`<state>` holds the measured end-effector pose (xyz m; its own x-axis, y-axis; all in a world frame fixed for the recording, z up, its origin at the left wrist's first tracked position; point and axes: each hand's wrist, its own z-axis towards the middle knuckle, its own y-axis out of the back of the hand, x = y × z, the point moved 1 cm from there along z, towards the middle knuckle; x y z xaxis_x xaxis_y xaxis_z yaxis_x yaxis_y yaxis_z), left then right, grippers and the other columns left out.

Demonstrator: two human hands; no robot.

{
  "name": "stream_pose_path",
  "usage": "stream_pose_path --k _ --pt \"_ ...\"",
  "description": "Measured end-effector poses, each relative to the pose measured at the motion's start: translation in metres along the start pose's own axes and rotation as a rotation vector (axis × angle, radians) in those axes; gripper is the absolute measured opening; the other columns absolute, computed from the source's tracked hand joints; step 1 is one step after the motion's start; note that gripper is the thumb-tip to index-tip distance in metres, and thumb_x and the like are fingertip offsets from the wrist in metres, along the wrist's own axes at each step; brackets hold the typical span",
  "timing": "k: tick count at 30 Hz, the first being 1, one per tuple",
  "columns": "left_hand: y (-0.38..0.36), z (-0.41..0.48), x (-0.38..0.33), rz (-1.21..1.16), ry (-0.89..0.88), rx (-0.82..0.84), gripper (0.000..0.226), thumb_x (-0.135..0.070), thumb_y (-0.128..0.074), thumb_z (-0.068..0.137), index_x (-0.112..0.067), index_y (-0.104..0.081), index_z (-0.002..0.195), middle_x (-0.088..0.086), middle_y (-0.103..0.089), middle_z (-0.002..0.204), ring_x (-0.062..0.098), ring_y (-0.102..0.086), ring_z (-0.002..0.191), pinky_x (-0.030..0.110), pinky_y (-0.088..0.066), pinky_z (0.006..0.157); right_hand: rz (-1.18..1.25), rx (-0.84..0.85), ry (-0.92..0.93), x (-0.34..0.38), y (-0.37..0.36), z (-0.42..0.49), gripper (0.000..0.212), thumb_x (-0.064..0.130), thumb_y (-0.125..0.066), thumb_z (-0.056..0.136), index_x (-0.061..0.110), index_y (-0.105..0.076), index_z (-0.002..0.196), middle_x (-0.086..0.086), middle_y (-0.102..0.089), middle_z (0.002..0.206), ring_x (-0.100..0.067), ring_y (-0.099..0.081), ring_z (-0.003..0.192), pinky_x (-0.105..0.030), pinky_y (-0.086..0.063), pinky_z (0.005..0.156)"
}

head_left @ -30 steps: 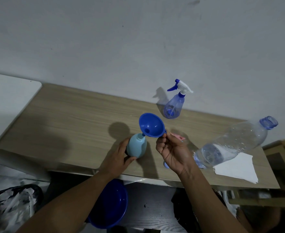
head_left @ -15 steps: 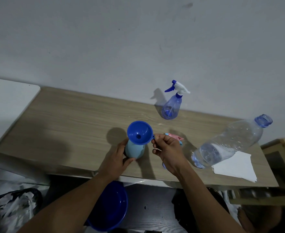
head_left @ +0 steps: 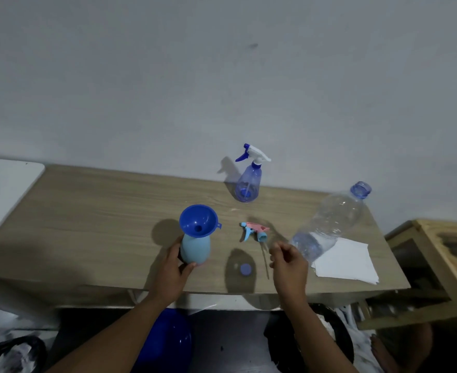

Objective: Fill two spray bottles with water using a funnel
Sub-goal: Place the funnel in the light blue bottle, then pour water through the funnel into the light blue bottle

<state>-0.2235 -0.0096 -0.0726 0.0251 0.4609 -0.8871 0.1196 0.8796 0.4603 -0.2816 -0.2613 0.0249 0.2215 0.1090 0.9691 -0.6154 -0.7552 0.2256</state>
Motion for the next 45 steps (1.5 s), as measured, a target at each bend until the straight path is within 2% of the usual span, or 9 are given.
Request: stream_pose_path --k 3,5,9,12,21,26,29,37,45 --pt "-0.003 -0.004 -0.005 -0.072 0.012 -0.009 0.077 -0.02 -0.079 0.082 -0.017 -0.036 0.146 0.007 -0.052 0.136 0.007 -0.06 0.11 0.004 -0.046 0.077 0.028 -0.264 -0.015 -0.008 0.045 0.007 0.006 0.012 -0.069 0.09 0.01 -0.064 0.093 -0.001 -0.067 0.084 -0.027 -0.065 0.087 -0.041 -0.054 0.085" --pt "-0.002 -0.009 -0.015 -0.132 0.038 -0.052 0.084 -0.019 -0.083 0.078 -0.014 -0.035 0.147 0.003 -0.045 0.147 0.012 -0.056 0.119 0.004 -0.047 0.077 0.039 -0.325 -0.003 -0.006 0.069 0.018 0.033 0.02 -0.076 0.085 0.012 -0.056 0.11 -0.007 -0.062 0.097 -0.026 -0.06 0.093 -0.042 -0.052 0.088" --pt "0.011 -0.012 -0.041 -0.108 0.015 -0.196 0.097 -0.02 -0.087 0.073 -0.014 -0.029 0.151 0.005 -0.037 0.154 0.022 -0.042 0.136 0.005 -0.045 0.081 -0.041 -0.222 0.098 0.006 0.1 0.053 0.088 0.036 -0.086 0.073 0.021 -0.036 0.143 -0.005 -0.049 0.131 -0.02 -0.05 0.116 -0.04 -0.046 0.1" --pt "0.022 -0.011 -0.066 -0.099 -0.005 -0.246 0.103 -0.027 -0.087 0.072 -0.015 -0.025 0.154 0.003 -0.037 0.155 0.019 -0.04 0.139 0.025 -0.038 0.102 -0.067 -0.047 0.187 0.025 0.105 0.075 0.103 0.032 -0.09 0.069 0.027 -0.028 0.151 0.001 -0.046 0.143 -0.015 -0.047 0.126 -0.035 -0.043 0.104" --pt "0.033 0.005 -0.097 -0.101 0.044 -0.23 0.104 -0.034 -0.091 0.065 -0.014 -0.034 0.15 -0.003 -0.057 0.128 0.013 -0.053 0.123 0.026 -0.041 0.097 -0.021 0.094 0.407 0.044 0.091 0.083 0.083 0.017 -0.086 0.074 0.03 -0.039 0.14 -0.005 -0.061 0.124 -0.022 -0.06 0.111 -0.041 -0.05 0.099" --pt "0.036 0.007 -0.1 -0.079 0.008 -0.242 0.088 -0.034 -0.091 0.066 -0.012 -0.049 0.141 -0.004 -0.064 0.123 0.01 -0.06 0.111 0.029 -0.049 0.095 -0.001 0.214 0.592 0.077 0.079 0.067 0.084 0.025 -0.075 0.079 0.028 -0.029 0.149 0.0 -0.06 0.112 -0.014 -0.064 0.097 -0.027 -0.051 0.087" --pt "0.039 0.009 -0.103 -0.067 -0.019 -0.224 0.072 -0.037 -0.091 0.064 -0.025 -0.057 0.126 -0.016 -0.065 0.114 0.001 -0.06 0.104 0.028 -0.05 0.093 -0.095 0.405 0.649 0.101 0.069 0.061 0.081 0.039 -0.071 0.078 0.038 -0.028 0.147 0.006 -0.062 0.108 -0.009 -0.067 0.089 -0.021 -0.055 0.072" --pt "0.049 0.014 -0.103 -0.049 -0.119 -0.183 0.062 -0.04 -0.09 0.062 -0.051 -0.052 0.11 -0.02 -0.065 0.111 0.001 -0.061 0.104 0.026 -0.051 0.092 -0.43 0.84 0.644 0.119 0.023 0.042 0.074 0.06 -0.071 0.078 0.046 -0.035 0.142 0.001 -0.067 0.089 -0.02 -0.069 0.069 -0.044 -0.058 0.073" --pt "0.055 0.021 -0.094 -0.095 -0.135 -0.137 0.076 -0.045 -0.09 0.059 -0.032 -0.054 0.124 -0.017 -0.065 0.113 0.002 -0.062 0.105 0.029 -0.053 0.095 -0.831 0.885 0.572 0.113 0.005 0.04 0.077 0.063 -0.068 0.08 0.046 -0.032 0.145 0.004 -0.065 0.091 -0.006 -0.066 0.073 -0.028 -0.054 0.076"
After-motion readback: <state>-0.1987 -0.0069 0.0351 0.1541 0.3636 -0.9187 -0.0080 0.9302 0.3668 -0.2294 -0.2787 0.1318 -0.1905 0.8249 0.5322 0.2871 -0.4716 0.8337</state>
